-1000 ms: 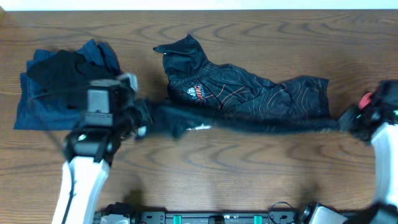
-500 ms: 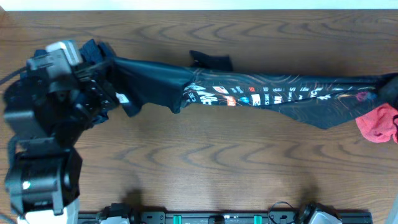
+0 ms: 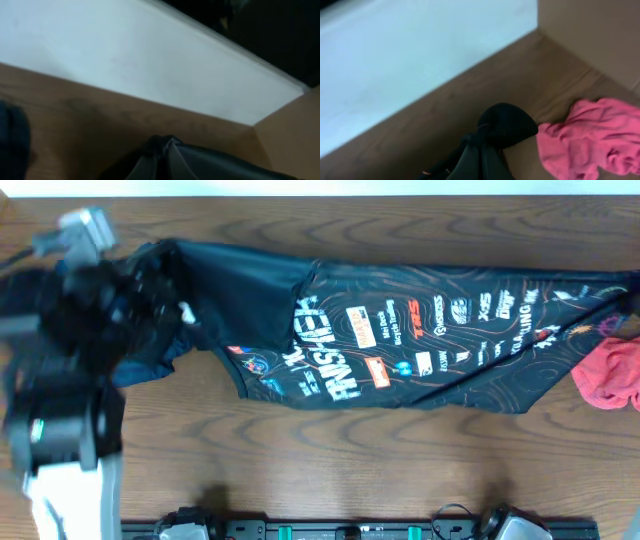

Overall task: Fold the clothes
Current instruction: 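Lift the jersey with both grippers and flip it toward the far edge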

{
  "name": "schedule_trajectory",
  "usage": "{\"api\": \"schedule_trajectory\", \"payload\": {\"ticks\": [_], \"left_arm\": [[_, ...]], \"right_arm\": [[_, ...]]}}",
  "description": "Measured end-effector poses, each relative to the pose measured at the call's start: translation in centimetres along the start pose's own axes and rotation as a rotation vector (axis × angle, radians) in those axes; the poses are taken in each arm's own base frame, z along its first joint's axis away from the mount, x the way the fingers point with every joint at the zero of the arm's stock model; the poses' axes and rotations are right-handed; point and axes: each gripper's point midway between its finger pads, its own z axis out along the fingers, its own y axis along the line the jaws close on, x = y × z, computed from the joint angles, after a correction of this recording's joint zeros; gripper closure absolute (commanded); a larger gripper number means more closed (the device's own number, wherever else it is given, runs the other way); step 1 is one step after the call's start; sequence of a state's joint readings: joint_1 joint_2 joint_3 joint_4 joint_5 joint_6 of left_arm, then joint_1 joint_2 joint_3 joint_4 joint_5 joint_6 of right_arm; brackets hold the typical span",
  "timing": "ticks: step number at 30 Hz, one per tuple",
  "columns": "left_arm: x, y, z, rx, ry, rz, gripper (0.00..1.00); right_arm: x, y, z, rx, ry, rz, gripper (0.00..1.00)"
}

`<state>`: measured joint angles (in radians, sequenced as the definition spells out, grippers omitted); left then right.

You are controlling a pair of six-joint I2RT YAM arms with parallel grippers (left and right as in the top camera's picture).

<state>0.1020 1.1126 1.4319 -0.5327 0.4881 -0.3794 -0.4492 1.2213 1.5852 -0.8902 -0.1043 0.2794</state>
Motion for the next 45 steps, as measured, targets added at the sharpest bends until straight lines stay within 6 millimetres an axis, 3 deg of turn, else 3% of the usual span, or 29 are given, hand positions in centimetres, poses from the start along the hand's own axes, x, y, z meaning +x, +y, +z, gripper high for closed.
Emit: {"api": "schedule_trajectory", "payload": {"ticks": [6, 11, 14, 18, 22, 24, 26, 29, 31, 35, 38, 40, 45], "left_arm": [[0.5, 3.7, 9.8, 0.057, 0.069, -0.020, 0.94], [-2.2, 5.1, 17.2, 0.190, -0.087, -0.007, 0.94], [-4.0, 5.0, 19.3, 0.276, -0.185, -0.042, 0.94], [-8.2, 3.5, 20.4, 0.373, -0.274, -0.097, 0.94], [-12.9, -0.3, 18.6, 0.446, -0.310, -0.075, 0.94], [-14.2, -2.5, 17.0, 0.484, -0.284, -0.047, 0.94], [-13.9, -3.9, 15.7, 0.512, -0.214, -0.039, 0.94], [-10.6, -4.6, 14.6, 0.545, 0.001, -0.081, 0.94], [-6.6, -3.8, 14.3, 0.535, 0.196, -0.158, 0.94], [4.0, -0.5, 13.2, 0.419, 0.601, -0.378, 0.94], [12.4, 2.6, 10.9, 0.241, 0.869, -0.462, 0.94], [16.1, 3.7, 9.2, 0.173, 0.997, -0.454, 0.94], [23.0, 4.8, 5.6, 0.133, 1.243, -0.406, 0.94]], "right_arm": [[3.3, 0.0, 9.3, -0.011, 0.185, -0.002, 0.99], [4.0, 2.5, 18.5, -0.094, 0.160, -0.014, 0.99], [3.2, 3.8, 21.5, -0.143, 0.094, 0.043, 0.99], [-0.8, 5.6, 21.3, -0.230, -0.060, 0.115, 0.99], [-4.4, 6.5, 19.1, -0.262, -0.131, 0.139, 0.99], [-5.1, 6.0, 18.0, -0.239, -0.119, 0.139, 0.99], [-4.4, 4.7, 17.1, -0.175, -0.067, 0.131, 0.99], [-1.1, 1.7, 16.6, -0.021, 0.064, 0.108, 0.99], [1.6, -0.7, 16.4, 0.098, 0.158, 0.091, 0.99], [7.4, -5.1, 15.3, 0.309, 0.349, 0.043, 0.99], [11.3, -7.4, 14.5, 0.404, 0.476, 0.000, 0.99], [13.9, -8.7, 14.0, 0.449, 0.559, -0.023, 0.99], [20.5, -11.6, 12.3, 0.539, 0.757, -0.061, 0.99]]}}
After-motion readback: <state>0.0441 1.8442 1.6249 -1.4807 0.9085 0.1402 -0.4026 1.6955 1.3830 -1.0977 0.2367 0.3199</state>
